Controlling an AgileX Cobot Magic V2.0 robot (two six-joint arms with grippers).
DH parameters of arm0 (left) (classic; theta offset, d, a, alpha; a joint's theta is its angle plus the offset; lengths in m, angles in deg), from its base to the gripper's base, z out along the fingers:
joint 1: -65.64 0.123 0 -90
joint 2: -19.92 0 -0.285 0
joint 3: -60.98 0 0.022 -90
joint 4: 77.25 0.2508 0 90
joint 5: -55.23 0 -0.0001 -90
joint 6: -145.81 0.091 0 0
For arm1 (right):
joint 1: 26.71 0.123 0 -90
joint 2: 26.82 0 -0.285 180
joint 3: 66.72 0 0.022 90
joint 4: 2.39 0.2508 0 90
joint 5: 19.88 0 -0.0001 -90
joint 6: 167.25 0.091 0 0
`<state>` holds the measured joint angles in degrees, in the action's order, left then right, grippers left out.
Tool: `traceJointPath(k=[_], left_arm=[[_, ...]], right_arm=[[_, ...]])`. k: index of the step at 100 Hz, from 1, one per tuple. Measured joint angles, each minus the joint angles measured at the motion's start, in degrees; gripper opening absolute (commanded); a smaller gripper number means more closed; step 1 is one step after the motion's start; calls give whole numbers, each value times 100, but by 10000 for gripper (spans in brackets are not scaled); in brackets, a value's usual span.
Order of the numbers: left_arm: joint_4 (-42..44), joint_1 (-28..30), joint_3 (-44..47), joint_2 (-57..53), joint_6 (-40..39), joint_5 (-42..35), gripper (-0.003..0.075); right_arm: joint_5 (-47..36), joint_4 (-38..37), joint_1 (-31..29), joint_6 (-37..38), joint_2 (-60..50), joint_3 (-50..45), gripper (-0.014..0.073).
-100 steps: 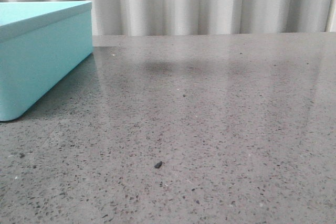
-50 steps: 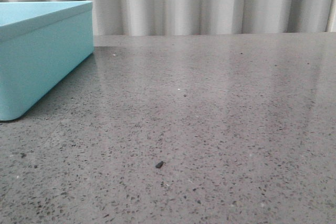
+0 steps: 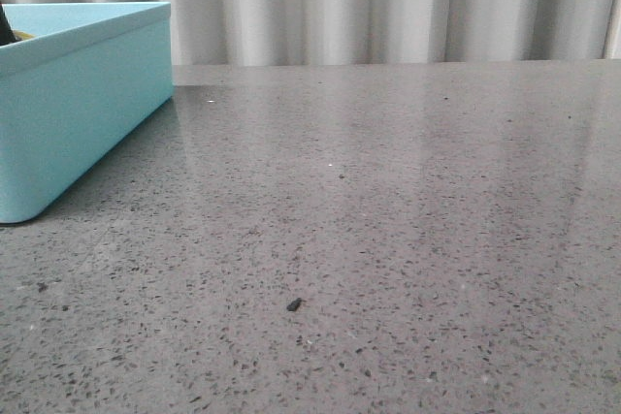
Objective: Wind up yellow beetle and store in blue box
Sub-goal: 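Lift the car with the left gripper and carry it over the box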
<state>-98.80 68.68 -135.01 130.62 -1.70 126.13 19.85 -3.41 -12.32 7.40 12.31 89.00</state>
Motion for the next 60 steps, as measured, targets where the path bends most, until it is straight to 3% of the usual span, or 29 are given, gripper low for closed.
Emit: traceJointPath(k=[13,22,60], left_arm=[[105,0,0,11,0,-59,333],[193,0,0,16,-50,-71,391],[-232,0,0,25,-130,-127,379]], right_arm=[[0,0,0,0,0,0,-41],[0,0,0,0,0,0,-41],[0,0,0,0,0,0,-41]])
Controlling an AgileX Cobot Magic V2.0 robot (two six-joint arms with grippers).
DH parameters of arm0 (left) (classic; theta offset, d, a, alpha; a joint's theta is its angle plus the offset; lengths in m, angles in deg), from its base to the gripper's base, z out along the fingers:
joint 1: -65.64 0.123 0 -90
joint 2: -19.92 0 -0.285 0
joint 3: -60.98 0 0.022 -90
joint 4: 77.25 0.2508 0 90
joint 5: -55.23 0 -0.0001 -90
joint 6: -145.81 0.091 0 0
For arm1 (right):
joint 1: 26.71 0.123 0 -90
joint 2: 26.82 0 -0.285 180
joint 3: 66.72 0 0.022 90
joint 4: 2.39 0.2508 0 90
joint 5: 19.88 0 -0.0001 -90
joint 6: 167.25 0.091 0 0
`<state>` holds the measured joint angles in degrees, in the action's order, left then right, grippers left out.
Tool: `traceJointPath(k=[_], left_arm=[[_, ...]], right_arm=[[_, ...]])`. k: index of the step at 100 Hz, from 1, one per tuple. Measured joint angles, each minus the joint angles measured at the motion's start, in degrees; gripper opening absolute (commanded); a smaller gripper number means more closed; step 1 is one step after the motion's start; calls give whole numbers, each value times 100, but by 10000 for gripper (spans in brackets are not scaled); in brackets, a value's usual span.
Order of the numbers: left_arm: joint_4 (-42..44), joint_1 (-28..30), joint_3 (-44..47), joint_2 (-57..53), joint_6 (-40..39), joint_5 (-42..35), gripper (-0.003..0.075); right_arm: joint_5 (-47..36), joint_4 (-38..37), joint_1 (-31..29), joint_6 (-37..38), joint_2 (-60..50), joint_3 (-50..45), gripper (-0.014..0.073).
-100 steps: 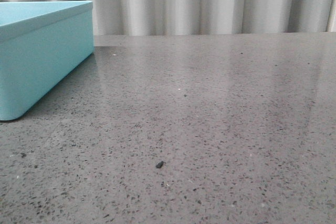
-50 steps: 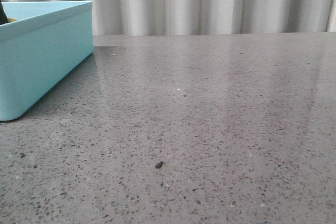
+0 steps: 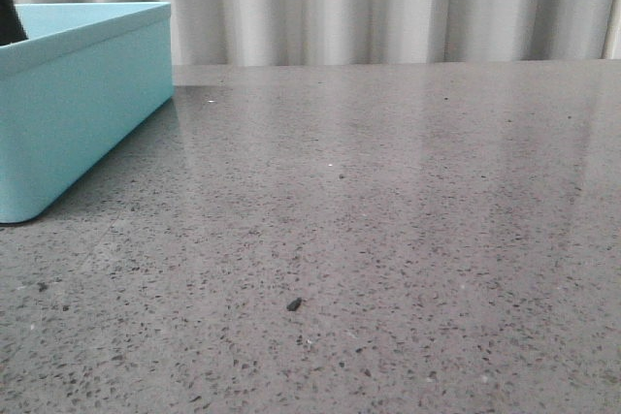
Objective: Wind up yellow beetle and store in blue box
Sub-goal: 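Lift the car with the left gripper and carry it over the box, then lower the car into the blue box and open the left gripper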
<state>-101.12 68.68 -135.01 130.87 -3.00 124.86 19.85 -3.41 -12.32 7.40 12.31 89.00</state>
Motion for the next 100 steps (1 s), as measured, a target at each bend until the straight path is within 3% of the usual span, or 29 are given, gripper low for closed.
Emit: traceJointPath(k=[20,38,55,66,82,100], left_arm=[[-445,0,0,-209,-346,-158,302],[-1194,43,0,-798,-526,-225,288],[-1839,4,0,-1506,-552,-73,161],[-1964,-288,24,-2062,-562,40,135],[-1851,-1084,244,-3108,-562,183,135],[-758,-1731,850,-4371,-720,11,135]], right_arm=[[0,0,0,0,0,0,-41],[-22,-12,0,-81,-90,-13,-41],[-73,-77,0,-234,-500,-58,-41],[-157,-90,0,-273,-926,-244,-41],[-179,-100,0,-353,-1686,-716,-43],[-197,-100,0,-388,-2660,-1200,-43]])
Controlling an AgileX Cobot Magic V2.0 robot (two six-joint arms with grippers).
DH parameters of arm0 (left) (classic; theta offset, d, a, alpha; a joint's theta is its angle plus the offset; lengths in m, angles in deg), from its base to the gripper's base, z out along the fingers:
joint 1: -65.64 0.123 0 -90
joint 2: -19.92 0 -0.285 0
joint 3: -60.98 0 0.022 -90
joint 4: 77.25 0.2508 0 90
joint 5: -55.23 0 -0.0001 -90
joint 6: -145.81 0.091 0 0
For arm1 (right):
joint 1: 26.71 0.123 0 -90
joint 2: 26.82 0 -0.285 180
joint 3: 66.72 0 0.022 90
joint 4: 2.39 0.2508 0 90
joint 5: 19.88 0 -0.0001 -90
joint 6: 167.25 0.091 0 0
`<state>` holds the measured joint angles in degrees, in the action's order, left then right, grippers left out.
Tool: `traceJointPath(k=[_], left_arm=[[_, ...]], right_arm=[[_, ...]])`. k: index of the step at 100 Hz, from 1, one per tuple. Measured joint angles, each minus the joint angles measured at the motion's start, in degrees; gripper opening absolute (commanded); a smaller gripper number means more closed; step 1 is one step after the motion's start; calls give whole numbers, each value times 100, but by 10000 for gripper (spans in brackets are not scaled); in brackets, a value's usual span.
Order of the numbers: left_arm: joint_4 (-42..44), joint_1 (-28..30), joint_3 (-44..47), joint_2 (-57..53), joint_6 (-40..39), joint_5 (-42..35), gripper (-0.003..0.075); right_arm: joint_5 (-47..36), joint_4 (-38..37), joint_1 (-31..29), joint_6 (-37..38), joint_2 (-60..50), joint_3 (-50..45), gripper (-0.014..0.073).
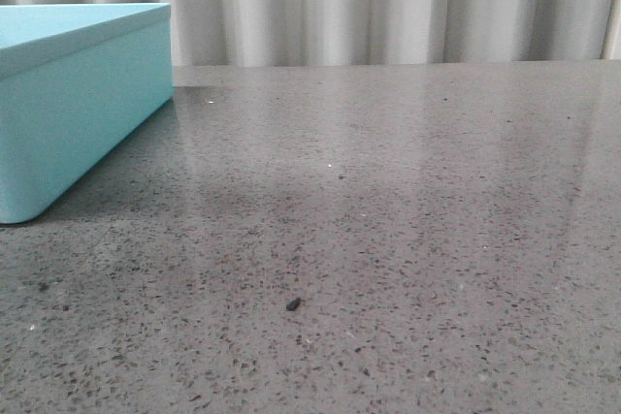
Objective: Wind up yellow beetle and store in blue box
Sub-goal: 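Lower the car into the blue box and open the left gripper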
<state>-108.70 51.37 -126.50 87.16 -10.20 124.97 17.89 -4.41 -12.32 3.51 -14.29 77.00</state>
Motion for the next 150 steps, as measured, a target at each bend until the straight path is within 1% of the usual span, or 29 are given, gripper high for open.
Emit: traceJointPath(k=[11,32,49,70,79,89,96,101,111,119,122,132,150], left_arm=[[614,-144,807,-902,-123,-466,135],[1092,-153,3122,-2511,-160,-1655,135],[1098,-153,4865,-3663,-173,-2663,133],[986,-153,6385,-4888,-185,-3989,133],[963,-153,6769,-5208,-185,-4469,133],[942,-153,7039,-5319,-185,-4771,133],[942,-153,7100,-5334,-185,-4901,132],[934,-153,7109,-5334,-185,-4968,127],[934,-153,7118,-5340,-185,-5029,63],[934,-153,7122,-5340,-198,-5068,-22],[934,-153,7122,-5340,-198,-5079,-21],[934,-153,7159,-5340,-198,-5128,-21],[1004,-153,7387,-5340,-198,-5402,-21]], right_arm=[[-13,0,0,0,-470,-197,-43],[-12,0,0,-14,-568,-365,-43],[-66,0,0,-14,-568,-365,-43],[-83,64,0,-14,-568,-446,-43],[-168,64,0,-108,-568,-659,-43],[-401,64,0,-319,-568,-1005,-43],[-779,64,0,-405,-568,-1310,-43],[-1232,64,0,-417,-568,-1547,-43],[-2107,64,0,-454,-568,-2032,-43],[-2574,64,0,-454,-568,-2392,-43],[-2705,64,0,-457,-568,-2489,-43],[-2893,64,0,-467,-568,-2739,-43],[-2981,64,0,-467,-568,-3041,-43]])
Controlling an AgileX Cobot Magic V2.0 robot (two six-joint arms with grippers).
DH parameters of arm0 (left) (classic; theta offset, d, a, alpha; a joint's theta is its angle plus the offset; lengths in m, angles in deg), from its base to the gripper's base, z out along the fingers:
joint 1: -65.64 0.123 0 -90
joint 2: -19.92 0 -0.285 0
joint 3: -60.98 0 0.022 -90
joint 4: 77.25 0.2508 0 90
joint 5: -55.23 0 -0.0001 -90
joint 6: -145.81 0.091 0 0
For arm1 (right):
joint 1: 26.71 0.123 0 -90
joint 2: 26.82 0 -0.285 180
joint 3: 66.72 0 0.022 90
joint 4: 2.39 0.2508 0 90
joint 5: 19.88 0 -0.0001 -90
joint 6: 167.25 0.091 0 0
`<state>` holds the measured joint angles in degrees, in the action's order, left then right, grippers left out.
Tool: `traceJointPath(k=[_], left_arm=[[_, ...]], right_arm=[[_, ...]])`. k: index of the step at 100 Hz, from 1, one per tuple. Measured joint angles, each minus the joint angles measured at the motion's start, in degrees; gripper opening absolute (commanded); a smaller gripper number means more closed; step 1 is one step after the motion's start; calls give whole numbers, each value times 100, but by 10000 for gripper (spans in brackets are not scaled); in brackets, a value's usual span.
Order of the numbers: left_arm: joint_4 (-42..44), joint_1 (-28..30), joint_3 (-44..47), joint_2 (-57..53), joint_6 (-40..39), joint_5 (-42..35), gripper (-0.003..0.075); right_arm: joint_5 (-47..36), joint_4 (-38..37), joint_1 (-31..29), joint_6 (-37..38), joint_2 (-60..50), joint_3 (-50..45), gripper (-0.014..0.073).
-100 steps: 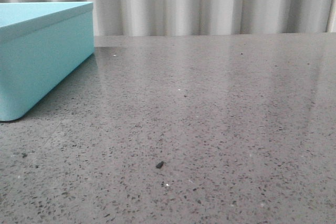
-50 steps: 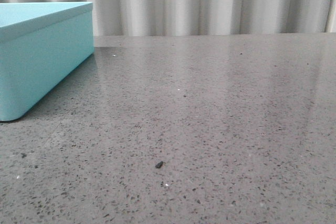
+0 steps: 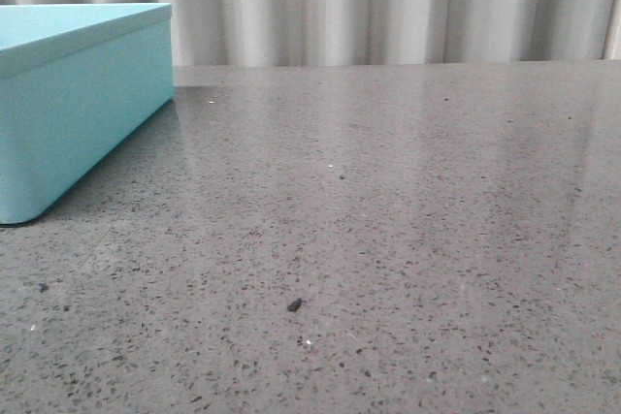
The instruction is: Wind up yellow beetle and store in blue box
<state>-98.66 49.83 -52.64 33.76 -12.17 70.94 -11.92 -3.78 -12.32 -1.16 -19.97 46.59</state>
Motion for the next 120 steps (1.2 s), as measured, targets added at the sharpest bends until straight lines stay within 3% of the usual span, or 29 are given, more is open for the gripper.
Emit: traceJointPath(k=[79,102,120], left_arm=[[-548,0,271,0,0,-437,-21],[907,0,907,0,0,-1724,-21],[1268,0,1077,0,0,-1954,-21]], right_arm=[[-81,0,0,-3,0,-114,-43],[-81,0,0,-12,0,-114,-43],[-90,0,0,-12,0,-114,-43]])
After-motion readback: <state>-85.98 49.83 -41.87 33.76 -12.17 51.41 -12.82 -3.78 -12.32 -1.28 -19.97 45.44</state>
